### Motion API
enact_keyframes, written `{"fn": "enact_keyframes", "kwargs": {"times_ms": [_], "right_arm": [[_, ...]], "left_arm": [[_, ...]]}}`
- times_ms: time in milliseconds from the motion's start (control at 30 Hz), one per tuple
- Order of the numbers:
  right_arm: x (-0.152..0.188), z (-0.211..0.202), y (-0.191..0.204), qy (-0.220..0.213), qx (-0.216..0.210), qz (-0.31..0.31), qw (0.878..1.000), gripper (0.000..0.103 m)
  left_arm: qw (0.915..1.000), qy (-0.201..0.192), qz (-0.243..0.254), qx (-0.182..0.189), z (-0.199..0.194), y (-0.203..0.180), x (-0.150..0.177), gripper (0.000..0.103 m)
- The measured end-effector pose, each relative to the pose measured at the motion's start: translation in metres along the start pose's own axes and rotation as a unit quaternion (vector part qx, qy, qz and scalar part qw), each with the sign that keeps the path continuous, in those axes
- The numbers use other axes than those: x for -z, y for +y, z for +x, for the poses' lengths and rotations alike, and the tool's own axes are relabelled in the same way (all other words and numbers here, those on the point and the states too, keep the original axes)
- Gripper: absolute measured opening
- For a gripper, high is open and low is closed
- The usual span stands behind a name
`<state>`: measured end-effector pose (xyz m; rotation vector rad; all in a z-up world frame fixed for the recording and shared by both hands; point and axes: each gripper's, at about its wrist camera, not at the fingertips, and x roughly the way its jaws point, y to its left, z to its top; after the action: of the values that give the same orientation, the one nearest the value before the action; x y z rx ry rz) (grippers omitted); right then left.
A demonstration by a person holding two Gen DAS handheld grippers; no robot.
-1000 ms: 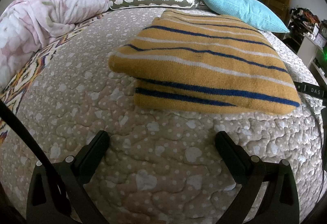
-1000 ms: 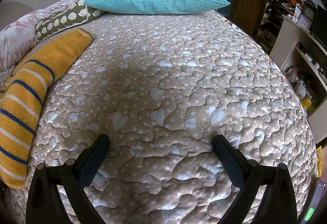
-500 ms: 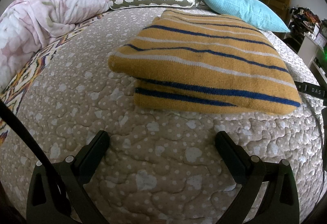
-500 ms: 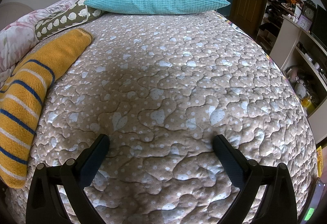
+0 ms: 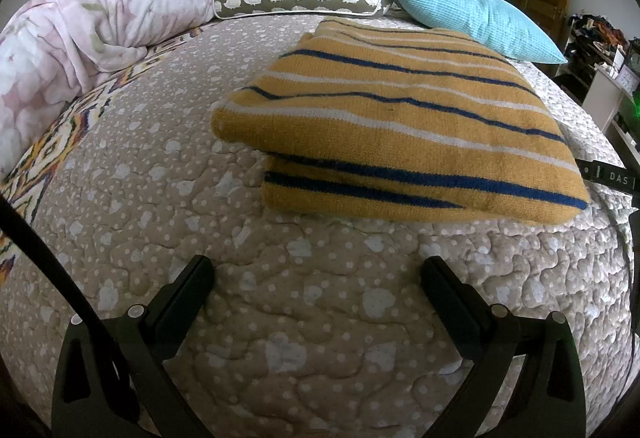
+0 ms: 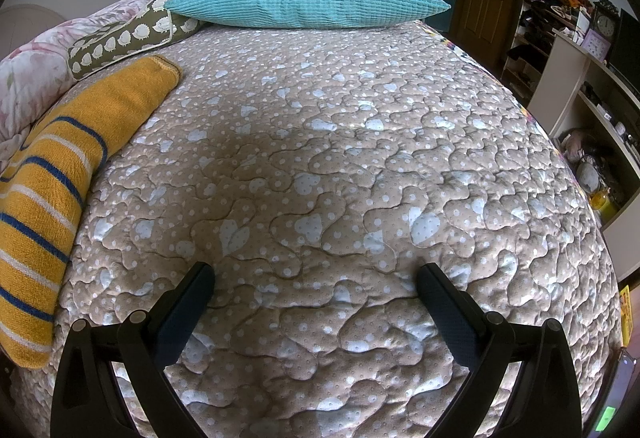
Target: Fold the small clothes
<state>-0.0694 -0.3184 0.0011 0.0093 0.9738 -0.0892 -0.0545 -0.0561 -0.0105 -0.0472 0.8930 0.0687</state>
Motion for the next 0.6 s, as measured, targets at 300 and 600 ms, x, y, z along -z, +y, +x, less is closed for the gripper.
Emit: {"fn": "enact_keyframes", "kwargs": {"times_ms": [300, 600], "right_arm": [[-0.0001, 0.0001, -0.0001, 0.0, 0.0, 0.0, 1.0, 0.103], [0.0, 0.0, -0.0003, 0.0, 0.0, 0.0, 1.0, 0.103]], "left_arm": [[1.0, 0.0, 0.0, 0.0, -0.0001, 0.0, -0.0002, 0.103], [1.0, 0.001, -0.002, 0.003, -0.0003, -0.0004, -0.0009, 0.103]]}}
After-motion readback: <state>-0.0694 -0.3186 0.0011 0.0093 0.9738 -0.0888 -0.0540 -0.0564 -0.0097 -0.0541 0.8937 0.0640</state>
